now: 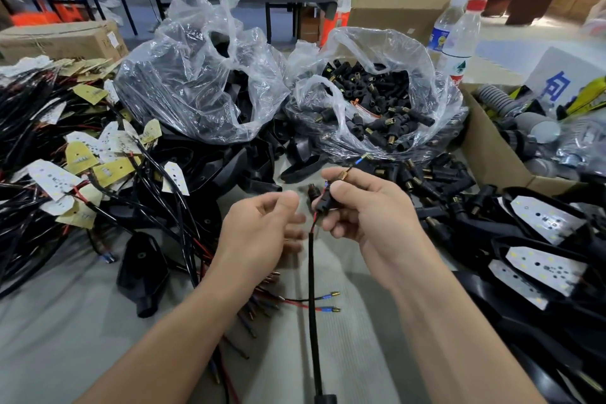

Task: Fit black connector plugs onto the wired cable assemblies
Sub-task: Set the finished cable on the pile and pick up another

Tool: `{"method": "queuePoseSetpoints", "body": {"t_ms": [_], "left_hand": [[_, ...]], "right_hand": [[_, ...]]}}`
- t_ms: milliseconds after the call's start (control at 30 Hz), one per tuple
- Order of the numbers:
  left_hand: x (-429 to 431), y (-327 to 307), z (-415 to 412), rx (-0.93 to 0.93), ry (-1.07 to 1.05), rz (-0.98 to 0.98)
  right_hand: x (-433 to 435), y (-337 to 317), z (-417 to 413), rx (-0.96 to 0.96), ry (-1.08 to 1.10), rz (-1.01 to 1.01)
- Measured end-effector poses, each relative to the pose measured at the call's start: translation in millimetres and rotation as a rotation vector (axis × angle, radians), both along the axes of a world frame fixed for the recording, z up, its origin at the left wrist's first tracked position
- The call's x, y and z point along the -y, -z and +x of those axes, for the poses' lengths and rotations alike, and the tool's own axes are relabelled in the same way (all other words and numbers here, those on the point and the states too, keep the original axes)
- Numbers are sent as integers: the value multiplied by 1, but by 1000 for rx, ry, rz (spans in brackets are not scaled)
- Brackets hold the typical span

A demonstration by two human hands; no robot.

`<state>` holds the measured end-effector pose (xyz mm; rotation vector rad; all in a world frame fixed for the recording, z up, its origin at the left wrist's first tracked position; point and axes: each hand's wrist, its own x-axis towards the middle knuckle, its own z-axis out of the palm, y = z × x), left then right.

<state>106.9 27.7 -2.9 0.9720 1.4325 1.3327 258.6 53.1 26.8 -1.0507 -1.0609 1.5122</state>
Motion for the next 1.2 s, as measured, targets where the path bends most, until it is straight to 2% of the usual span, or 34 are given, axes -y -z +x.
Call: {"method": "queuePoseSetpoints", "body": {"t_ms": [100, 267, 367, 433, 500, 700, 800, 933, 1200], "left_hand": [[-1, -2, 1, 75, 40, -30], [-3, -2, -3, 187, 91, -20], [-2, 0, -6, 176, 166, -15], [-2, 1, -7, 175, 77, 5], [-3, 1, -6, 114, -8, 35], [2, -1, -5, -257, -162, 74], [8, -9, -6, -464, -173, 124], [12, -14, -6, -563, -148, 144], [6, -9, -12, -639, -103, 171]], "right_hand": [[0, 0, 0, -35, -36, -18], [2, 1, 2, -92, -217, -30], [2, 4, 0, -34, -209, -26], [1, 8, -3, -1, -145, -20], [0, 10, -4, -4, -44, -25], [-4, 14, -5, -85, 229, -18], [-5, 15, -5, -131, 328, -31], [-6, 16, -6, -160, 352, -35], [-11, 18, -3, -248, 387, -61]]}}
